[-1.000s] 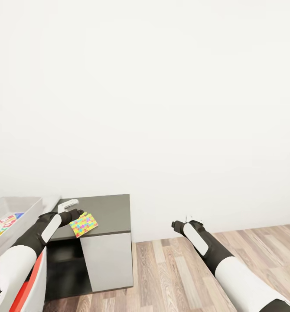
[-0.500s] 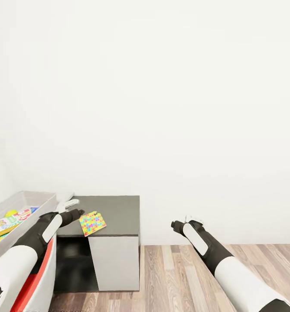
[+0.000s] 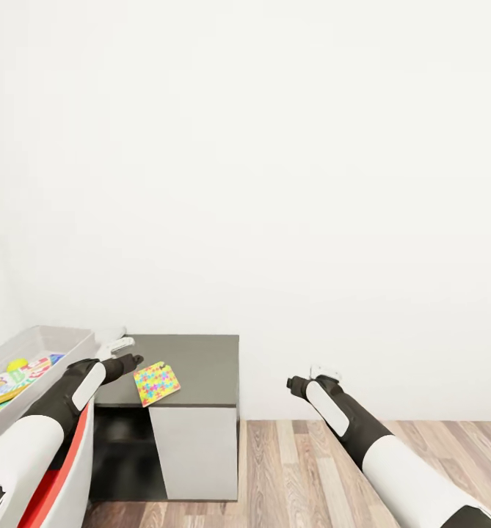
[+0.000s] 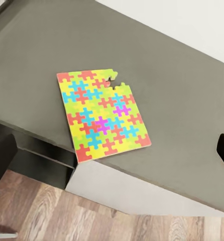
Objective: Put all the toys in the child's room - the three board games (two on the bed and one on the table), the two jigsaw puzzles on the table, and the tennis ball on the table - inside the toy box on the table in the child's room.
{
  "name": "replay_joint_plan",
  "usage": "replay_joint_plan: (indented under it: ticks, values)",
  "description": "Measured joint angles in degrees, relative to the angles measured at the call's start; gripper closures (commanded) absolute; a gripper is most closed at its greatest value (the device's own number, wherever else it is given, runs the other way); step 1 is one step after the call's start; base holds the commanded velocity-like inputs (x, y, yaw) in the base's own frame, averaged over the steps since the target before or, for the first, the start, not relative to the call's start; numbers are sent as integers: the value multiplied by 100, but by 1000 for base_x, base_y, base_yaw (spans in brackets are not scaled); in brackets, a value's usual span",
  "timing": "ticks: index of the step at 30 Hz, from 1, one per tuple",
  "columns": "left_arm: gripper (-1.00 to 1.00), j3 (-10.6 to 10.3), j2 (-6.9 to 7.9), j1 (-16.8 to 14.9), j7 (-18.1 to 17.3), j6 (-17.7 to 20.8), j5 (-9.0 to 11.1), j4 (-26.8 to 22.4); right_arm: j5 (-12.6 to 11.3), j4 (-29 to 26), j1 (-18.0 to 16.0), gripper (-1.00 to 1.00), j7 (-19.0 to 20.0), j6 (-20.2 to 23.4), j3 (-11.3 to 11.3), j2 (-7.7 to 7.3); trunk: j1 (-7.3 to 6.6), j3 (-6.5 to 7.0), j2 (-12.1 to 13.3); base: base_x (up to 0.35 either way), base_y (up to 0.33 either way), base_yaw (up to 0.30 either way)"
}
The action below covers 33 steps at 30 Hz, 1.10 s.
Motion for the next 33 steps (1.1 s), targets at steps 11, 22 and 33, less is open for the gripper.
replay_joint_plan:
  ticks: [11,22,33]
  values:
    - [-100,-14,-1,0,0,-2,-24,0,-4,22,0,-100,85,23,11,-40,-1,0,0,151,0,0]
    - [-100,-16,-1,0,0,-1,-33,-1,2,68,-1,-100,1698,361,-7,-457,1,0,0,43,0,0]
    - [-100,-24,-1,0,0,-1,-38,8,2,410,-1,-100,2708,393,-45,-708,1,0,0,100,0,0]
